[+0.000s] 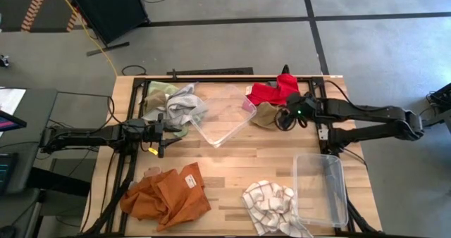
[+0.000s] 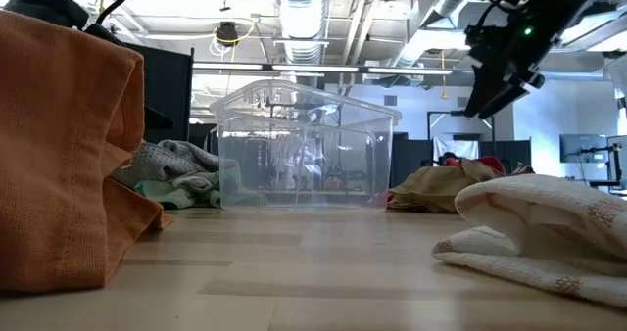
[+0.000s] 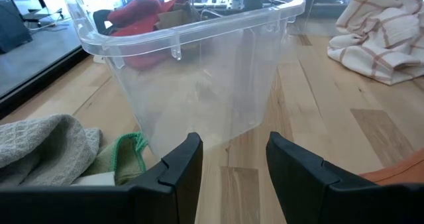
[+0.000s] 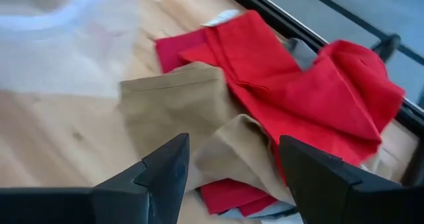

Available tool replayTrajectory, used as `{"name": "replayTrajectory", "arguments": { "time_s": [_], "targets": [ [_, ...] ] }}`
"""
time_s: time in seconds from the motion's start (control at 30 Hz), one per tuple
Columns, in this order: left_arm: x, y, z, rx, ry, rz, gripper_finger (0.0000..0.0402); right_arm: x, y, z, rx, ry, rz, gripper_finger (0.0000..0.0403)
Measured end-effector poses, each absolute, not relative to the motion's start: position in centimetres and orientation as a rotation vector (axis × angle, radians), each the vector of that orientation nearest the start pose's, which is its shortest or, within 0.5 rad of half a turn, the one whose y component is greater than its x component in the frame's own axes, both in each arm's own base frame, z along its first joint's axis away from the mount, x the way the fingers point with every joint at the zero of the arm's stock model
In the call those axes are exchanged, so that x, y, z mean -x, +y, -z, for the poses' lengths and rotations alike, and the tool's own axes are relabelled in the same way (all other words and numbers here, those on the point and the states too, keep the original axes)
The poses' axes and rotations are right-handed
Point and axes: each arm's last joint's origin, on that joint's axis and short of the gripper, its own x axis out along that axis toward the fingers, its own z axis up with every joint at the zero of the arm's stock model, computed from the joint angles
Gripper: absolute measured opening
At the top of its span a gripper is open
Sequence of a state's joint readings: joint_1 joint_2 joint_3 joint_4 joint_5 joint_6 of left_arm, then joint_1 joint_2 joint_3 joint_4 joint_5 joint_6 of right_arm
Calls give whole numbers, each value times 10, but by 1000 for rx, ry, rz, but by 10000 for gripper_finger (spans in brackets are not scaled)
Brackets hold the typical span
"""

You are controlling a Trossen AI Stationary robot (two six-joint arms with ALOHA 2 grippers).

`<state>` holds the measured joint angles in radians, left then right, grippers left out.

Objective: Sort towels by color in basket
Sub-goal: Put the red towel into the top transparent bin

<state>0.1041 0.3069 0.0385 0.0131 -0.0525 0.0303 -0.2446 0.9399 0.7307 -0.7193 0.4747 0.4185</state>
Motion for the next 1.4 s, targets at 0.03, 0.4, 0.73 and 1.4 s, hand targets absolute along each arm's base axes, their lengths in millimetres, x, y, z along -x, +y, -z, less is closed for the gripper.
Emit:
{"name": "replayTrajectory", "arguments": {
  "time_s": [0.03, 0.4, 0.73, 1.4],
  "targets": [
    [-113, 13, -152, -23, 258, -152, 160, -165, -58, -248, -272, 791, 867, 260],
    [-113, 13, -152, -23, 258, -152, 160, -177, -89, -226, -405, 825, 1048, 260],
    [-113, 13, -152, -24, 258, -152, 160, -182, -114, -219, -447, 778, 1134, 260],
    [-113, 13, -152, -23, 258, -152, 160, -189, -144, -206, -467, 764, 1106, 260]
  ]
}}
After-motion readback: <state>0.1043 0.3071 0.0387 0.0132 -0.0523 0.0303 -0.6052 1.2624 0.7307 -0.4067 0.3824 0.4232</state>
